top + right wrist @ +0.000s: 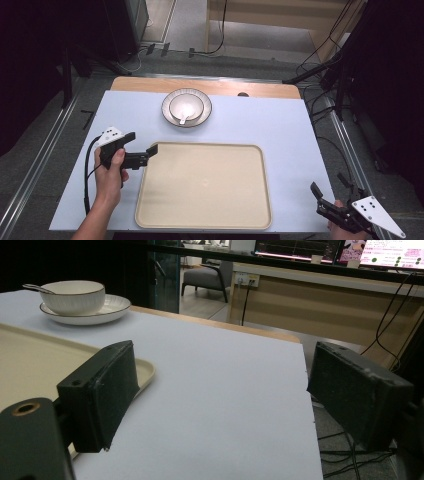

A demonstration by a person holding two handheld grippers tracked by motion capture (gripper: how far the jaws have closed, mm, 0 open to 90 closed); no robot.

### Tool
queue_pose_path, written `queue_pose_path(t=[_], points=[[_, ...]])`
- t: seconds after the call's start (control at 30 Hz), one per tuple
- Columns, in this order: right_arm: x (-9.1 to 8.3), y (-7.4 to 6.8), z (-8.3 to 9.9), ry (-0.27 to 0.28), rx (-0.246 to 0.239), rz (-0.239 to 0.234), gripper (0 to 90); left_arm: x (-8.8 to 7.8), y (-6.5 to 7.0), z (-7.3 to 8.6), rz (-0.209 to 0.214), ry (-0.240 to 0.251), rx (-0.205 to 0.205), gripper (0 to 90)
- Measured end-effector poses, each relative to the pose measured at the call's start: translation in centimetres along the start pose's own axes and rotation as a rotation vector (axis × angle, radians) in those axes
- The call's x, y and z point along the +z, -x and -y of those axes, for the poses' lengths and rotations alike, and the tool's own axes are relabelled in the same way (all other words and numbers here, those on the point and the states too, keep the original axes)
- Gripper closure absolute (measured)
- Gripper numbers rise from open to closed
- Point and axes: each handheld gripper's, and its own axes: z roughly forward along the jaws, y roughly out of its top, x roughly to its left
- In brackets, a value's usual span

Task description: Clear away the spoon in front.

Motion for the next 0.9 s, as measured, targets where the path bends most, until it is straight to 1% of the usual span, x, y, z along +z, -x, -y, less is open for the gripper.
queue_pose_path(t=[0.07, 0.17, 0.3, 0.53, 0.67, 0.7, 0.73, 0.77, 0.83, 0.87, 0.9], points=[[0.0, 0.1, 0.0, 0.000, 0.000, 0.001, 13.3, 0.7, 0.2, -0.4, 0.012, -0.005, 0.003, 3.1], [0.0, 0.2, 0.0, -0.001, 0.001, 0.004, 13.3, 1.7, 0.5, -0.9, 0.012, -0.017, 0.012, 3.4], [-0.1, 0.1, 0.0, -0.002, -0.001, 0.003, 13.3, 2.7, 0.7, -1.6, 0.014, -0.021, 0.019, 4.7], [0.1, 0.2, 0.1, -0.005, -0.003, -0.001, 13.3, 4.5, 1.0, -2.2, 0.013, -0.039, 0.016, 4.8], [0.3, 0.0, 0.1, -0.009, -0.001, -0.006, 13.3, 5.5, 1.1, -2.5, 0.010, -0.040, 0.002, 6.2], [0.3, 0.0, 0.1, -0.006, -0.007, -0.007, 13.3, 5.7, 1.1, -2.7, 0.006, -0.042, -0.001, 7.1], [0.3, 0.0, 0.1, -0.007, -0.008, -0.007, 13.3, 5.9, 1.2, -2.8, 0.016, -0.033, 0.003, 7.4], [0.3, 0.0, 0.1, -0.007, -0.006, -0.009, 13.3, 6.0, 1.2, -2.9, 0.037, -0.023, 0.011, 7.3], [0.3, -0.1, 0.1, -0.010, 0.000, -0.011, 13.3, 6.6, 1.4, -3.2, 0.027, -0.038, 0.004, 7.9], [0.3, -0.1, 0.1, -0.009, 0.000, -0.011, 13.3, 6.8, 1.5, -3.3, 0.029, -0.036, 0.000, 8.7], [0.4, 0.0, 0.1, -0.006, -0.004, -0.012, 13.3, 7.0, 1.6, -3.5, 0.020, -0.043, 0.005, 8.7]])
